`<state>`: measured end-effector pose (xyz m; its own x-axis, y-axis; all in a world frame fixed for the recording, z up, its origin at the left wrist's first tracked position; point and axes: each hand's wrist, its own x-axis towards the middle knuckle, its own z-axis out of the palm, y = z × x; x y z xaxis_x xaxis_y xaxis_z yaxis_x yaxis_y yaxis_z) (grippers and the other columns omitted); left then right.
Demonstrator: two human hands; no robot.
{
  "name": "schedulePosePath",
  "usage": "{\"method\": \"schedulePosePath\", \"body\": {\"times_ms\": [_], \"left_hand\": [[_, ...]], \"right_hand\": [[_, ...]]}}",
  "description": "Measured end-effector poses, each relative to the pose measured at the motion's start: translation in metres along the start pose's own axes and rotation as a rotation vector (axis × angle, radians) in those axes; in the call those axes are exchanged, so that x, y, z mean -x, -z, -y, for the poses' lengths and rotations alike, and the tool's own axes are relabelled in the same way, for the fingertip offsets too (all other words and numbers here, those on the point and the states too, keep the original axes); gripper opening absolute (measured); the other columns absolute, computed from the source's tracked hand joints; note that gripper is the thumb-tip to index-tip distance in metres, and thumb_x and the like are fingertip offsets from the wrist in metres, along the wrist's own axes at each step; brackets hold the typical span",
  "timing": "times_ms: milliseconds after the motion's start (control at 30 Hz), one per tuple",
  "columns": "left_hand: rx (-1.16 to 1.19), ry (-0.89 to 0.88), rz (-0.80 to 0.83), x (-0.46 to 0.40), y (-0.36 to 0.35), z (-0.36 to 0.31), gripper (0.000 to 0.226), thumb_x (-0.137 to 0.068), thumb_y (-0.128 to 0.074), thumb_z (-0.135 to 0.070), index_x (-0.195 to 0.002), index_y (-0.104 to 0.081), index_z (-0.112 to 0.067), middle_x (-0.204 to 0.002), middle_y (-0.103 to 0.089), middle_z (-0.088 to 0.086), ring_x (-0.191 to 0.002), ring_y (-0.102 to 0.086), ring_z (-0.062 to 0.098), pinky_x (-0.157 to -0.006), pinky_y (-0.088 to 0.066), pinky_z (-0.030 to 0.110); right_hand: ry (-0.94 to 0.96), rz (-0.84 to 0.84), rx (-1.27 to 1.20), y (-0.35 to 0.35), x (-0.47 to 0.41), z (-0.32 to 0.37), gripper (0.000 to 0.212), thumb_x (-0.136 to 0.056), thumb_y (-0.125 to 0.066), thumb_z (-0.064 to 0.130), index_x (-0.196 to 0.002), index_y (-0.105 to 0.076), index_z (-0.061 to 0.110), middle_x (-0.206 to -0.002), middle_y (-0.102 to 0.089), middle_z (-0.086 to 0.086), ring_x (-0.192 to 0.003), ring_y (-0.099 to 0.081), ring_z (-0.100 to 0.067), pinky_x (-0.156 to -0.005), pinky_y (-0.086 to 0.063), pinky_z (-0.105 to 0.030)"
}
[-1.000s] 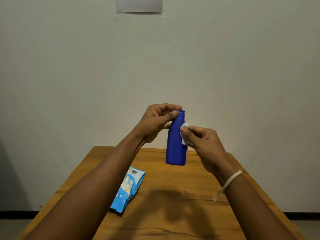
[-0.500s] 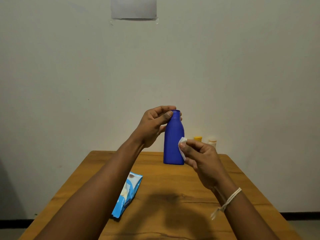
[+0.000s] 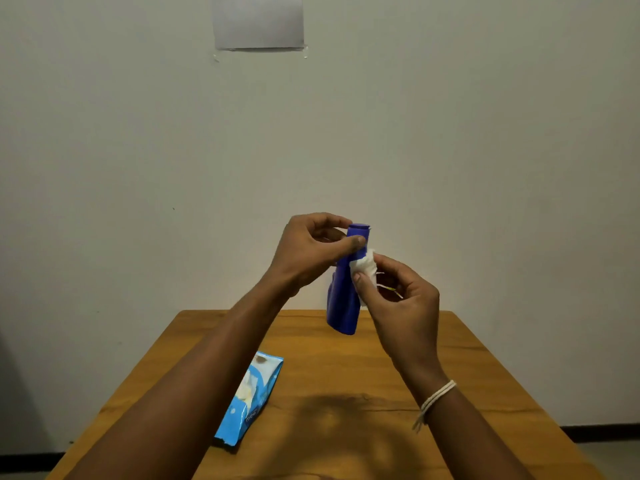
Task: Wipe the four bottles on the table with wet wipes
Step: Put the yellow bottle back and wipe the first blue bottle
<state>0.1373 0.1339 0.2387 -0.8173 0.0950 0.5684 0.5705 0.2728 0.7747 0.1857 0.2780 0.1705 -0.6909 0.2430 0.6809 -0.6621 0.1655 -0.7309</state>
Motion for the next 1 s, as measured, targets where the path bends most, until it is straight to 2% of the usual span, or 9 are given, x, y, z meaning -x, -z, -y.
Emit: {"method": "schedulePosePath", "body": {"times_ms": [67,167,333,433,500,567,733,833,1000], "left_hand": [[0.017,0.020,0.049,-0.001,0.004,-0.002,0.032,-0.085,-0.075,-0.011,-0.116,-0.070,-0.006,-0.099,-0.075,0.007,-0.087,-0.074,0.020,-0.070,-0.063,0.033],[0.151,0.067,0.083,0.001,0.010,-0.004,0.028,-0.089,-0.064,-0.002,-0.117,-0.069,-0.004,-0.102,-0.075,0.008,-0.088,-0.074,0.018,-0.068,-0.060,0.029],[0.376,0.145,0.104,0.004,0.021,0.006,0.029,-0.100,-0.049,-0.007,-0.126,-0.061,-0.005,-0.106,-0.074,0.013,-0.095,-0.074,0.027,-0.074,-0.060,0.033],[0.409,0.159,0.209,0.009,0.018,0.010,0.032,-0.099,-0.052,-0.005,-0.130,-0.061,-0.005,-0.113,-0.073,0.014,-0.100,-0.072,0.027,-0.076,-0.059,0.032],[0.423,0.137,0.287,0.013,0.015,0.012,0.035,-0.098,-0.055,-0.002,-0.133,-0.059,-0.002,-0.122,-0.070,0.015,-0.109,-0.069,0.029,-0.081,-0.059,0.036],[0.446,0.102,0.312,0.015,0.014,0.012,0.037,-0.097,-0.055,0.000,-0.134,-0.058,0.000,-0.125,-0.068,0.016,-0.114,-0.067,0.032,-0.084,-0.058,0.039],[0.454,0.107,0.211,0.018,0.013,0.016,0.036,-0.096,-0.059,-0.001,-0.131,-0.060,-0.001,-0.121,-0.070,0.017,-0.110,-0.068,0.032,-0.083,-0.060,0.044],[0.434,0.127,0.158,0.021,0.016,0.025,0.036,-0.094,-0.061,-0.002,-0.130,-0.061,-0.003,-0.117,-0.073,0.011,-0.106,-0.070,0.027,-0.077,-0.061,0.038],[0.319,0.083,0.269,0.018,0.017,0.020,0.038,-0.096,-0.058,-0.002,-0.134,-0.058,-0.005,-0.125,-0.070,0.006,-0.115,-0.067,0.023,-0.082,-0.060,0.036]], "right_hand": [[0.214,0.002,0.191,-0.002,0.000,-0.003,0.045,-0.087,-0.072,0.023,-0.129,-0.062,0.011,-0.119,-0.064,0.000,-0.107,-0.063,-0.012,-0.081,-0.059,-0.019],[0.421,0.086,0.352,-0.004,0.006,-0.008,0.044,-0.091,-0.069,0.020,-0.131,-0.060,0.005,-0.123,-0.057,-0.008,-0.114,-0.052,-0.006,-0.086,-0.049,-0.005],[0.421,0.187,0.347,0.000,0.029,-0.027,0.037,-0.093,-0.064,0.029,-0.127,-0.061,0.015,-0.125,-0.057,-0.003,-0.122,-0.052,-0.012,-0.084,-0.055,-0.011],[0.377,0.076,0.293,-0.006,0.009,-0.015,0.035,-0.092,-0.063,0.030,-0.121,-0.064,0.011,-0.116,-0.061,-0.002,-0.108,-0.060,-0.008,-0.078,-0.050,-0.005],[0.308,-0.040,0.221,-0.011,-0.014,0.003,0.034,-0.091,-0.068,0.030,-0.117,-0.069,0.008,-0.107,-0.066,0.000,-0.095,-0.064,-0.007,-0.073,-0.054,-0.012],[0.211,-0.091,0.147,-0.015,-0.031,0.017,0.030,-0.089,-0.073,0.032,-0.112,-0.073,0.013,-0.102,-0.071,0.003,-0.091,-0.067,-0.008,-0.072,-0.058,-0.020],[0.003,-0.032,0.012,-0.009,-0.019,0.016,0.025,-0.087,-0.072,0.037,-0.106,-0.076,0.022,-0.096,-0.074,0.010,-0.091,-0.070,-0.008,-0.074,-0.060,-0.026],[-0.143,0.041,-0.019,-0.002,0.002,0.004,0.021,-0.083,-0.072,0.038,-0.100,-0.075,0.026,-0.092,-0.075,0.012,-0.088,-0.071,-0.009,-0.071,-0.062,-0.027],[-0.173,-0.005,-0.030,-0.004,-0.017,0.009,0.029,-0.083,-0.073,0.039,-0.106,-0.075,0.022,-0.094,-0.076,0.009,-0.088,-0.072,-0.009,-0.069,-0.062,-0.026]]}}
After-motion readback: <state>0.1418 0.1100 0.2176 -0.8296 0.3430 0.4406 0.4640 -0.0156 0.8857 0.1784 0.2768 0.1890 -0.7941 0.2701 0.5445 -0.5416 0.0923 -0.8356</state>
